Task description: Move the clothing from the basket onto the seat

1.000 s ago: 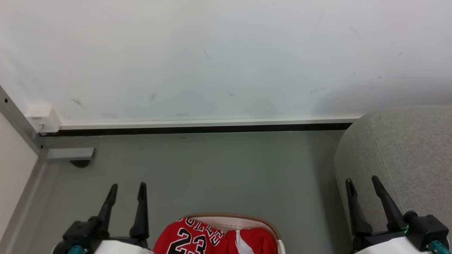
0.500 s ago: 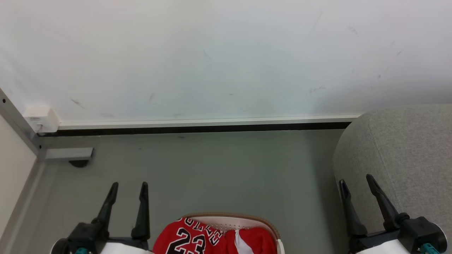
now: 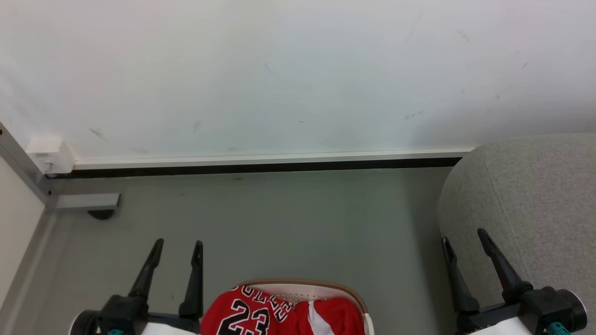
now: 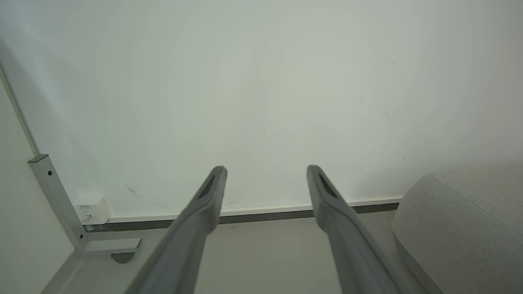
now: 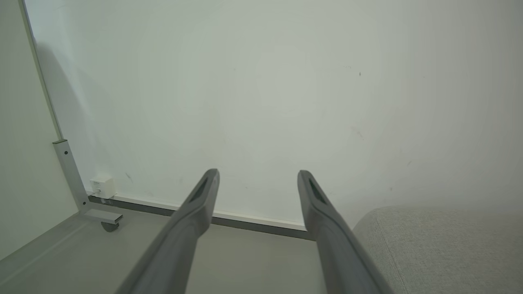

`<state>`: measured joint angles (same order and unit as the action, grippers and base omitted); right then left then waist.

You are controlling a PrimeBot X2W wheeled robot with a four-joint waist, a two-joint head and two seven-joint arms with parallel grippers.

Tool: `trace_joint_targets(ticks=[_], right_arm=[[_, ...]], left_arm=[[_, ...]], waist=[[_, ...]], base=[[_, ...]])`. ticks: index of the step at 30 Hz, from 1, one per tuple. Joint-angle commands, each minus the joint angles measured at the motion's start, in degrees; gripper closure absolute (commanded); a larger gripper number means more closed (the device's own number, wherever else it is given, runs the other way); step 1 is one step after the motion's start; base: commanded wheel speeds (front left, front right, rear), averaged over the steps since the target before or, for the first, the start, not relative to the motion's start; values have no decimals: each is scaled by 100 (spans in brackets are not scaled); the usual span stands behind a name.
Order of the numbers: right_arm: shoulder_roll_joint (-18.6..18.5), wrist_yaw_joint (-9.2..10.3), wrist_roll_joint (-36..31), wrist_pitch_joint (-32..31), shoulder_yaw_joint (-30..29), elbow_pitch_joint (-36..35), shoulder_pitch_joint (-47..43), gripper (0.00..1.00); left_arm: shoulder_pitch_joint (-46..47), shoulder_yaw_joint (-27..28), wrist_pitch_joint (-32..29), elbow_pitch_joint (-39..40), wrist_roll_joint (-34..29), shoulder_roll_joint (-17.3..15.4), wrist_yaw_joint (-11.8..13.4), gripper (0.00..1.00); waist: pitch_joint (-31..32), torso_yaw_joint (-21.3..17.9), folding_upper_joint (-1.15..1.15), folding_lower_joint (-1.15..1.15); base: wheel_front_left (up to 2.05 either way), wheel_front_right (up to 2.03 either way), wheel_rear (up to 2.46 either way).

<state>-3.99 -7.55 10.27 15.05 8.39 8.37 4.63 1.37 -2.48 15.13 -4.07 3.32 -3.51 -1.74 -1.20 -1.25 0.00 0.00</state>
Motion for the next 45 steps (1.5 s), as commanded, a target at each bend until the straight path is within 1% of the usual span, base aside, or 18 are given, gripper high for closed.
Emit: trace_joint_targets(ticks=[1,13,22,28,33,36,39,45], right_arm=[[-36,12,25,18,-6,-1,74,0],[-29,12,54,18,-20,-1,126,0],[-37,12,127,18,-32,-36,217,0],[-48,12,193,10,-25,-74,288,0],[-36,12,221,9,-32,-172,434,0],[-16,12,251,9,-110,-232,529,0],[5,12,283,10,-161,-300,656,0],[57,12,389,9,-220,-474,938,0]], left_arm=[[-48,16,4,1,-69,2,-16,0],[31,95,4,8,7,25,-33,0],[127,108,4,-56,55,38,-54,0],[275,108,3,-234,47,40,-103,0],[508,43,3,-636,-125,-21,-153,0],[735,-43,4,-1040,-208,-76,-185,0],[1021,-143,4,-1502,-267,-164,-247,0],[1754,-428,-63,-2701,-494,-404,-368,0]], waist=[[0,-5,0,0],[-84,-112,0,0],[-270,-449,0,0],[-531,-677,0,0],[-946,-926,0,0],[-1216,-1065,0,0],[-1529,-1212,0,0],[-2169,-1489,0,0]], base=[[0,0,0],[0,0,0],[0,0,0],[0,0,0],[0,0,0],[0,0,0],[0,0,0],[0,0,0]])
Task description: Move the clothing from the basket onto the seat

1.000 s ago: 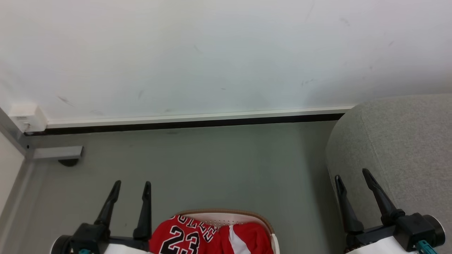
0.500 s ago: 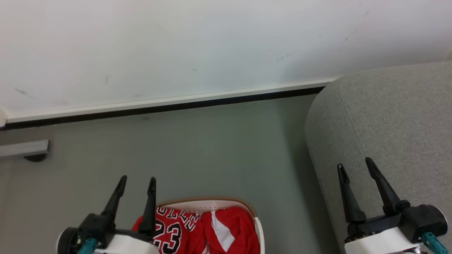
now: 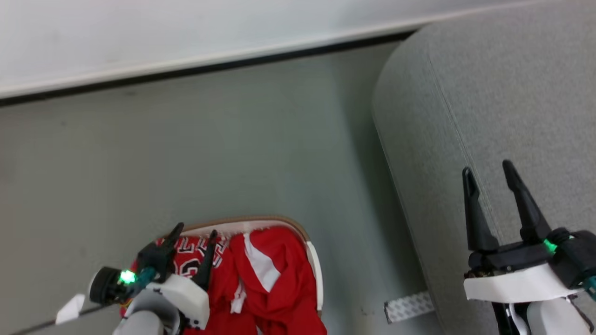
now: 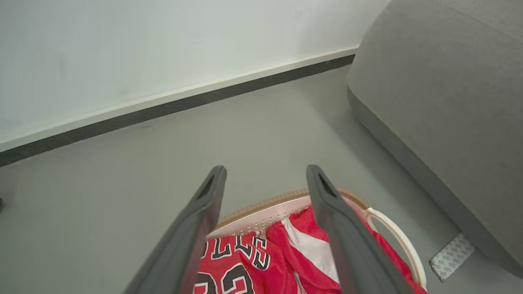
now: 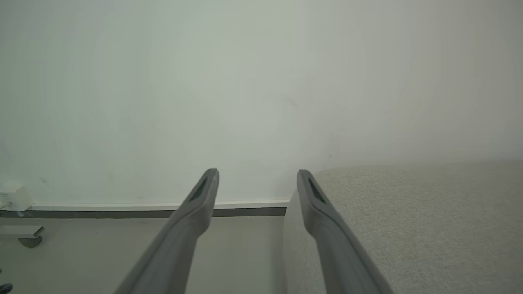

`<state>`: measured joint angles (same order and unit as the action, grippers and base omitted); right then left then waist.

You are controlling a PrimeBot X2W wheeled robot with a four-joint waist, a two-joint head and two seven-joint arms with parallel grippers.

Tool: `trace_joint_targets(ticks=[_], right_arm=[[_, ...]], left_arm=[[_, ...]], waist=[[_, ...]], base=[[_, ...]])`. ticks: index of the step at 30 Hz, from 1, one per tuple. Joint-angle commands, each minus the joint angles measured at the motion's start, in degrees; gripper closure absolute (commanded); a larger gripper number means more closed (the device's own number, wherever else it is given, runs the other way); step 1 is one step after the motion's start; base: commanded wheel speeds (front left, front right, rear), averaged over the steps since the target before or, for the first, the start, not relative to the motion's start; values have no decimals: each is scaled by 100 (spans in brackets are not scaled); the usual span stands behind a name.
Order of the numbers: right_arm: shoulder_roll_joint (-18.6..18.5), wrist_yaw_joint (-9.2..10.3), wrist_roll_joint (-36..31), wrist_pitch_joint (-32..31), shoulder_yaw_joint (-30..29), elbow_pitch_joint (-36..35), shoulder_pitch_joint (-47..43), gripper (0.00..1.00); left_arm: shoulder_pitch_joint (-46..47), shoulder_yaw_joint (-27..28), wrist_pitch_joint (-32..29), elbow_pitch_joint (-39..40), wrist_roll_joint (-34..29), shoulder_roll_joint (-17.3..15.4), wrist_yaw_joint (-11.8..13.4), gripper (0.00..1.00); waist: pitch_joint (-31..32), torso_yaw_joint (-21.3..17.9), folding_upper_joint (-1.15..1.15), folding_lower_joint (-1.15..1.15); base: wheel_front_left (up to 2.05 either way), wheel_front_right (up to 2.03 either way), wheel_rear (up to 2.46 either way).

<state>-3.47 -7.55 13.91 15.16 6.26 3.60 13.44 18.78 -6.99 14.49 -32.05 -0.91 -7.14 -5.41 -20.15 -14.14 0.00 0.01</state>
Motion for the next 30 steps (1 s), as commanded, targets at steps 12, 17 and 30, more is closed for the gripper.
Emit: trace_joint_targets(ticks=[12,17,30], right_arm=[[61,12,260,-1,-249,-315,545,0],[62,12,474,-2,-294,-379,698,0],[63,12,790,-1,-297,-465,988,0]], left_arm=[[1366,-841,-712,-2012,-685,-599,-154,0],[1843,-1288,-959,-2663,-936,-780,-197,0],[2714,-2012,-1590,-3790,-960,-885,-198,0]], waist=[[-1438,-651,0,-1],[-1845,-796,0,-1],[-2685,-1028,0,-1]], base=[[0,0,0],[0,0,0],[0,0,0]])
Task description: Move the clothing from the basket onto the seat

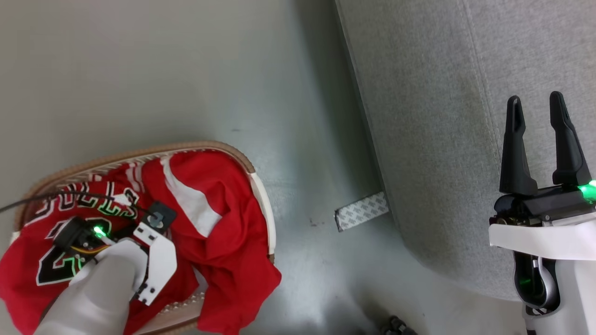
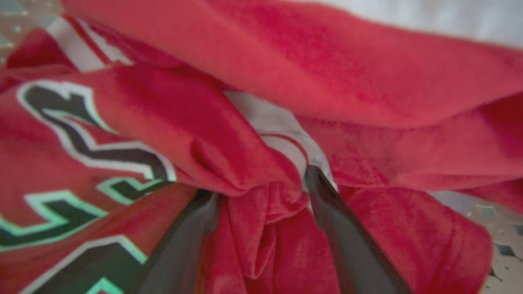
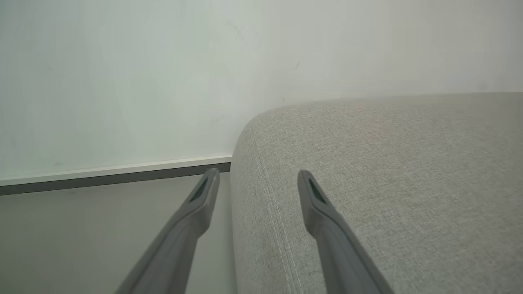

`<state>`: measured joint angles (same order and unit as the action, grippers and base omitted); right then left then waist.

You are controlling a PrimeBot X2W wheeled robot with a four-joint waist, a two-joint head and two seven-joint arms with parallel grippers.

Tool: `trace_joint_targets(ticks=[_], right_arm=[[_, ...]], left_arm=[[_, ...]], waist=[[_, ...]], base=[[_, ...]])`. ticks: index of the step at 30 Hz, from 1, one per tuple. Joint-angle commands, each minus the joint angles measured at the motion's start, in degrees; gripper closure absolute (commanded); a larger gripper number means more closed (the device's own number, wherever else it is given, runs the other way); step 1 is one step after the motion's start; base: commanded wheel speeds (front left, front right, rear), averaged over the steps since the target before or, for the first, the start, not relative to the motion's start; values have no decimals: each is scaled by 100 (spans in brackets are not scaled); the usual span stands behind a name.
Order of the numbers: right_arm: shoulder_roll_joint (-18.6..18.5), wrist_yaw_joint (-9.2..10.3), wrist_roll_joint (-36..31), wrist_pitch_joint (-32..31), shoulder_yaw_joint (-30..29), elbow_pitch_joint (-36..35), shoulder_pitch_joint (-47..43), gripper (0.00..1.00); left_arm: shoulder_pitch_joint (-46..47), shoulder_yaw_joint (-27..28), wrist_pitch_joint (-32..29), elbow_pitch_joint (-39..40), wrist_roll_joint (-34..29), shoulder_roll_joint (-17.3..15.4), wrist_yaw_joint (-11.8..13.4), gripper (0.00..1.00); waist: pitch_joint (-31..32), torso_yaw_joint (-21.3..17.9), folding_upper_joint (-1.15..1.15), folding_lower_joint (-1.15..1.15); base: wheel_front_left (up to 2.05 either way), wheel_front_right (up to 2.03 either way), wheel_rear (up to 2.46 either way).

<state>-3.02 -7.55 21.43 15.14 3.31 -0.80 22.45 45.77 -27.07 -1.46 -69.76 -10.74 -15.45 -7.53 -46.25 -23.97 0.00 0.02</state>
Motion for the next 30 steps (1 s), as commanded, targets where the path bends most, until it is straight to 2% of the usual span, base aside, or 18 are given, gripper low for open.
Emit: trace_joint_targets(ticks=[1,3,4,5,6,16,22,30], right_arm=[[18,12,51,-1,-1,-27,101,0],[18,12,62,0,-6,-28,101,0],[18,12,61,-1,-7,-25,98,0],[19,12,60,-1,-12,-21,105,0],[19,12,55,0,-21,-14,115,0],[16,12,-111,0,-9,86,156,0],[13,12,-328,-1,-69,148,-6,0],[9,12,-635,-1,-75,275,-237,0]], left_arm=[[54,-46,-2,-54,42,-47,14,0],[112,-133,-55,-131,66,-24,13,13],[136,-163,-61,-160,100,-14,13,59],[155,-182,-71,-183,133,-8,13,76],[171,-208,-66,-202,150,-3,14,100],[51,-321,269,-307,457,117,12,100],[-187,-204,566,-328,740,369,21,100],[-504,-61,1252,-318,1099,804,29,100]], waist=[[-101,-49,0,-2],[-134,-47,0,-2],[-148,-43,0,-2],[-159,-38,0,-2],[-164,-28,0,-2],[144,131,0,-2],[799,397,0,-2],[1891,1005,0,-2]], base=[[0,0,0],[0,0,0],[0,0,0],[0,0,0],[0,0,0],[0,0,0],[0,0,0],[0,0,0]])
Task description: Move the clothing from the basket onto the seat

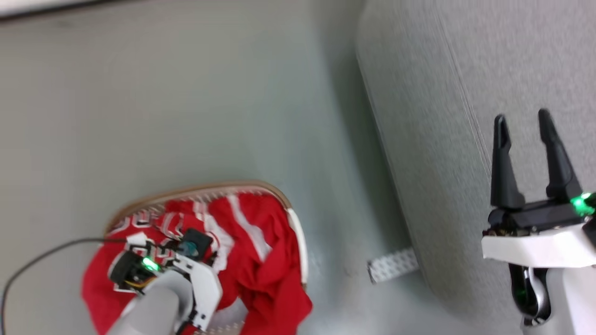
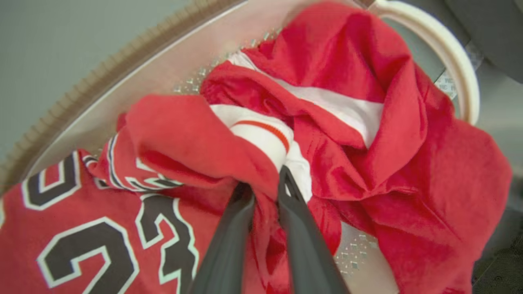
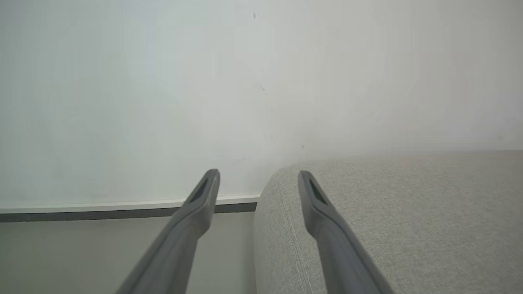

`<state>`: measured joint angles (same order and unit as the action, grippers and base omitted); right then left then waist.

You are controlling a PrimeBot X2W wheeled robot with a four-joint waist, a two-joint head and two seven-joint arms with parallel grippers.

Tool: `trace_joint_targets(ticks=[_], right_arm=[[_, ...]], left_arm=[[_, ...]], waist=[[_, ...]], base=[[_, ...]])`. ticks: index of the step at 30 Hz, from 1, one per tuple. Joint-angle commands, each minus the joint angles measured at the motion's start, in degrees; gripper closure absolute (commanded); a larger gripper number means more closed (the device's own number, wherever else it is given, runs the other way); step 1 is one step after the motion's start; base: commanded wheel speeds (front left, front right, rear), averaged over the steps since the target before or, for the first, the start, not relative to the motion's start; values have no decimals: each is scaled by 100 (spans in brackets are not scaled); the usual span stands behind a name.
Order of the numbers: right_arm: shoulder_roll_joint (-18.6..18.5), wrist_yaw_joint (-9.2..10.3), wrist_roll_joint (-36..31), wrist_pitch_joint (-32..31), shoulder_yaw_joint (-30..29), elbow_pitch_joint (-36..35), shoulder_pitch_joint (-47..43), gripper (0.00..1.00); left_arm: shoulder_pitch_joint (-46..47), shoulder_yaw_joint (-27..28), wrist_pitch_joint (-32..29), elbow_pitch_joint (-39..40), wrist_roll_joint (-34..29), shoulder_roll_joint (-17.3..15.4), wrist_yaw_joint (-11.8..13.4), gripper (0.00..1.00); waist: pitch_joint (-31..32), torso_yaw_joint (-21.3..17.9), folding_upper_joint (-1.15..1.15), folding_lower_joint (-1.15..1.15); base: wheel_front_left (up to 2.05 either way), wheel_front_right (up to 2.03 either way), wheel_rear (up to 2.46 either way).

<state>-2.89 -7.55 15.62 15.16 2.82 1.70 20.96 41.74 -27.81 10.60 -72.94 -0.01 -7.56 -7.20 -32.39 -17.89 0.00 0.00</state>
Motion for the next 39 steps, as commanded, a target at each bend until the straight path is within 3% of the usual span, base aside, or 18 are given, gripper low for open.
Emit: trace_joint_targets(ticks=[1,11,22,32,39], right_arm=[[-4,12,-90,-1,-30,44,-123,0],[-143,12,-93,-2,-1,220,-620,0],[-233,12,-29,-1,148,369,-1084,0],[-196,12,33,-2,396,452,-1366,0],[-176,12,105,-2,750,373,-1454,0]], left_arm=[[-145,35,108,5,81,47,-4,100],[-665,189,453,593,560,244,-23,100],[-1260,276,456,2658,1262,226,-18,100],[-1364,250,159,4787,1883,49,-20,100],[-1126,446,-428,6199,2101,-27,186,100]], waist=[[640,473,0,0],[1789,1177,0,0],[2549,1737,0,0],[3055,1872,0,0],[3148,1828,0,0]], base=[[0,0,0],[0,0,0],[0,0,0],[0,0,0],[0,0,0]])
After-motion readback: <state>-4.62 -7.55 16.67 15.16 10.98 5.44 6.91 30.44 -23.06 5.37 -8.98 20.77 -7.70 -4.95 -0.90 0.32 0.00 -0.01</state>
